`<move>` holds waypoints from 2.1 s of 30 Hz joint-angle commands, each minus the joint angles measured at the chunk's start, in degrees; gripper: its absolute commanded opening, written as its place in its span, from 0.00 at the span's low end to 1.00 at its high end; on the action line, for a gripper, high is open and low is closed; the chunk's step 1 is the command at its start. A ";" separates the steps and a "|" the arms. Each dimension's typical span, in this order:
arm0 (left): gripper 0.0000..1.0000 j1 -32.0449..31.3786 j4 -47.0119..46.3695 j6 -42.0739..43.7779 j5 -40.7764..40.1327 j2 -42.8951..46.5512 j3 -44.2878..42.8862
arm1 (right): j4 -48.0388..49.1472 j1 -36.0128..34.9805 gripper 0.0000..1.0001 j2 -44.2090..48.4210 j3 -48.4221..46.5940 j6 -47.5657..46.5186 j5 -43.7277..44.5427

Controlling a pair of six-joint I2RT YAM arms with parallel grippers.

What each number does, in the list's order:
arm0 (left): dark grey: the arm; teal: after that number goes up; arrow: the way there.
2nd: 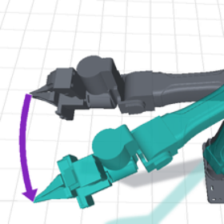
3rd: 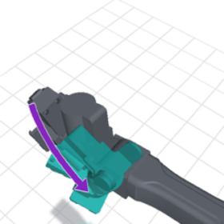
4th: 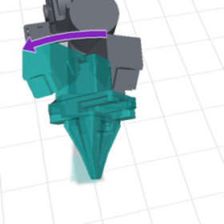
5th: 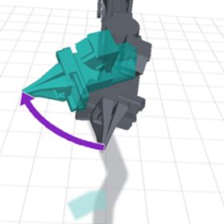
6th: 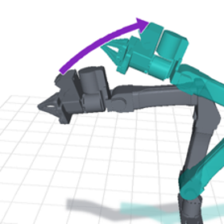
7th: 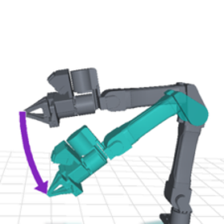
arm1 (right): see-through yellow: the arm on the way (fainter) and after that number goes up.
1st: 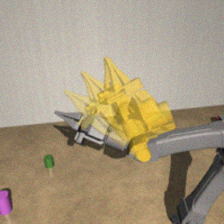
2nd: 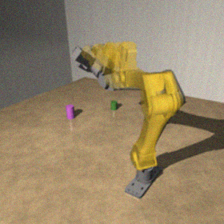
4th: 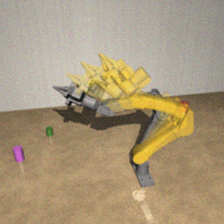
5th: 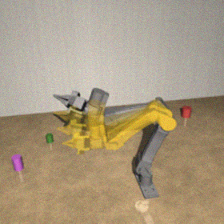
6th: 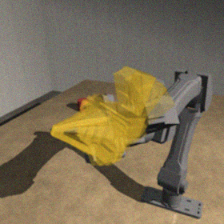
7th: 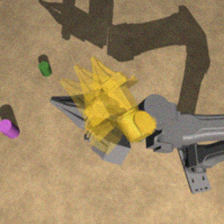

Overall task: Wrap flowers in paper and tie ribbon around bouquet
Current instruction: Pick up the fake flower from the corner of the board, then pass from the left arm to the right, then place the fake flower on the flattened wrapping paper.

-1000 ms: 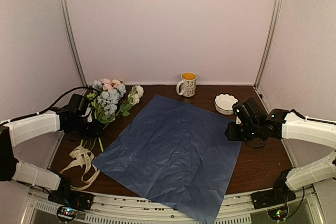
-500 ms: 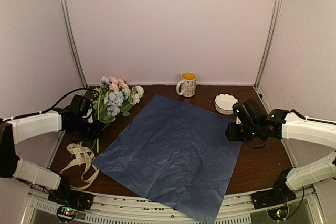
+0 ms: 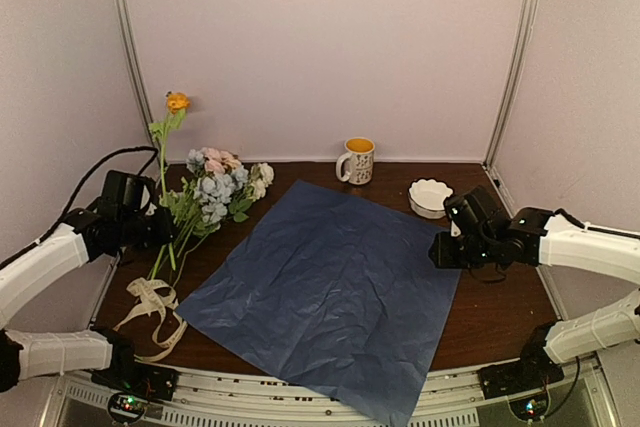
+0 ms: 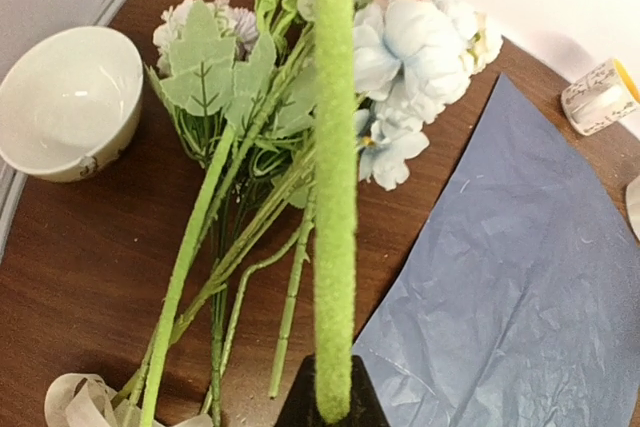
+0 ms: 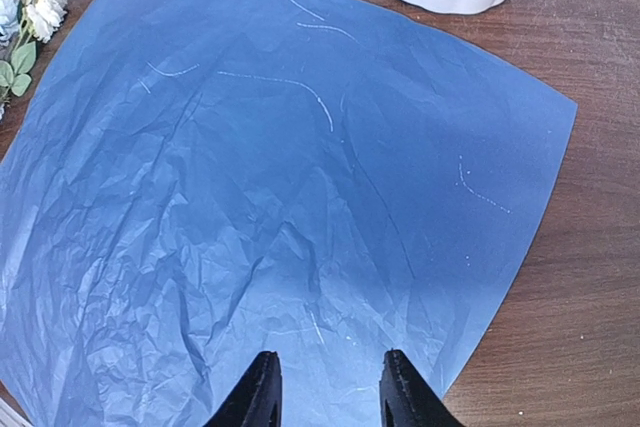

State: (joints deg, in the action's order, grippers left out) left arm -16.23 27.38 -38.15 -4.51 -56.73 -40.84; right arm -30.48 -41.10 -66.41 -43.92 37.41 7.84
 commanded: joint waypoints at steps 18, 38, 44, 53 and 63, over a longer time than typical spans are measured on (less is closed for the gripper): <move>0.00 -34.86 -35.17 19.31 14.19 -1.16 -8.57 | 41.77 -18.14 0.63 -9.67 -24.95 -10.94 -26.11; 0.34 -41.78 -35.93 19.51 18.03 -8.53 -8.28 | 30.93 -18.86 0.00 -13.71 -32.05 -9.39 -8.74; 0.65 -38.56 -22.18 17.08 3.54 -7.01 -11.04 | 2.68 -14.91 0.00 -18.82 -40.41 -9.81 -8.24; 0.66 -16.53 -0.49 7.63 0.33 -13.08 -15.47 | -21.84 -14.55 0.00 -34.82 -49.38 -14.95 -19.61; 0.67 -0.31 3.24 10.09 2.77 -14.42 -12.74 | -29.97 -12.08 0.03 -59.10 -68.42 -16.57 -13.16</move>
State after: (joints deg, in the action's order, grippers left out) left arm -19.94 29.08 -28.88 -2.70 -70.85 -54.74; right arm -55.35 -54.78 -121.16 -106.56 21.76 -9.76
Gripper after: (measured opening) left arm 0.669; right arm 0.051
